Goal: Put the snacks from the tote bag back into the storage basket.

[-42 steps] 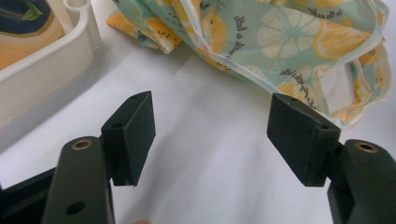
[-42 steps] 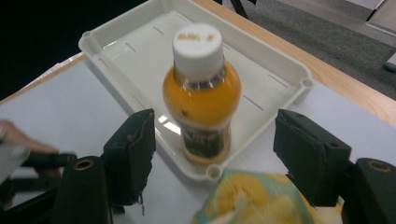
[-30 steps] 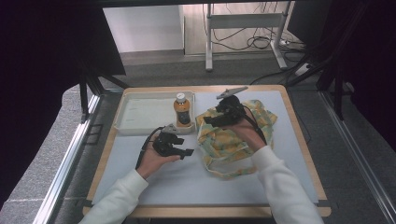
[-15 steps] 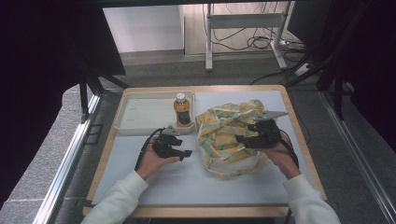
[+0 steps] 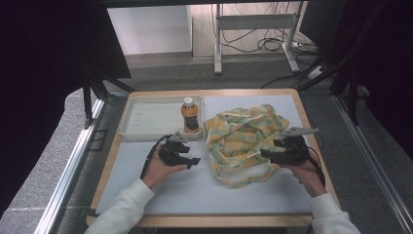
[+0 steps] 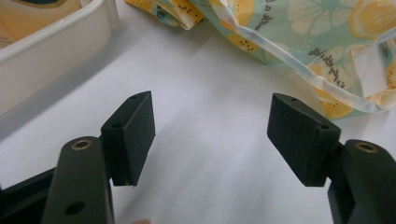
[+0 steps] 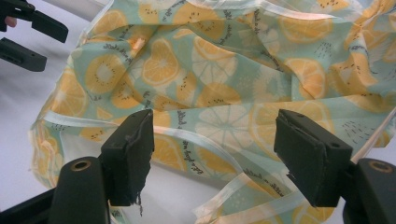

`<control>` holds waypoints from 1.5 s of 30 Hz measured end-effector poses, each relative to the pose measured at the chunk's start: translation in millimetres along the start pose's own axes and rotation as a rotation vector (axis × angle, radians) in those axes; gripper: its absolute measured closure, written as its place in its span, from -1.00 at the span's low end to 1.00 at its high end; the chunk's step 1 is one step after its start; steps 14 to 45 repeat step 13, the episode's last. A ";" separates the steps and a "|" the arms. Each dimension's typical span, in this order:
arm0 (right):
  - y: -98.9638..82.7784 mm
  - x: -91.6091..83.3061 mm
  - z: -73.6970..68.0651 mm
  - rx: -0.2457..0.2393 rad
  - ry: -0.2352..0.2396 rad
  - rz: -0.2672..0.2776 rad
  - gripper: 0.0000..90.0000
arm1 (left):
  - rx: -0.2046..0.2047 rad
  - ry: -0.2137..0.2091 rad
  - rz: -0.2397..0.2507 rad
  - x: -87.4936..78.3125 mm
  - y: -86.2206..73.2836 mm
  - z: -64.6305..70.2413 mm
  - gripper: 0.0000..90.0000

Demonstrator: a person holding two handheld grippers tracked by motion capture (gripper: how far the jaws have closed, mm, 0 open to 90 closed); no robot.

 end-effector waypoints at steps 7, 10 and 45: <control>-1.0 -1.7 2.3 0.004 -0.014 0.004 -0.37 | -0.004 0.001 0.003 -0.1 -0.7 -0.9 -0.29; -2.4 -1.5 3.1 0.001 -0.020 0.001 -0.39 | -0.006 0.003 0.005 -0.1 -0.5 -1.4 -0.29; -5.3 -0.8 4.1 -0.001 -0.027 -0.006 -0.41 | -0.002 0.004 -0.003 0.6 -0.5 -2.5 -0.29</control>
Point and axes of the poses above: each handheld gripper's, and its own axes: x roughly forward along the jaws, y roughly out of its top, z roughly to its right, the point moved 1 cm from there along x, roughly forward along the jaws, and after that the axes turned 7 degrees about -z, right-handed, at the moved point
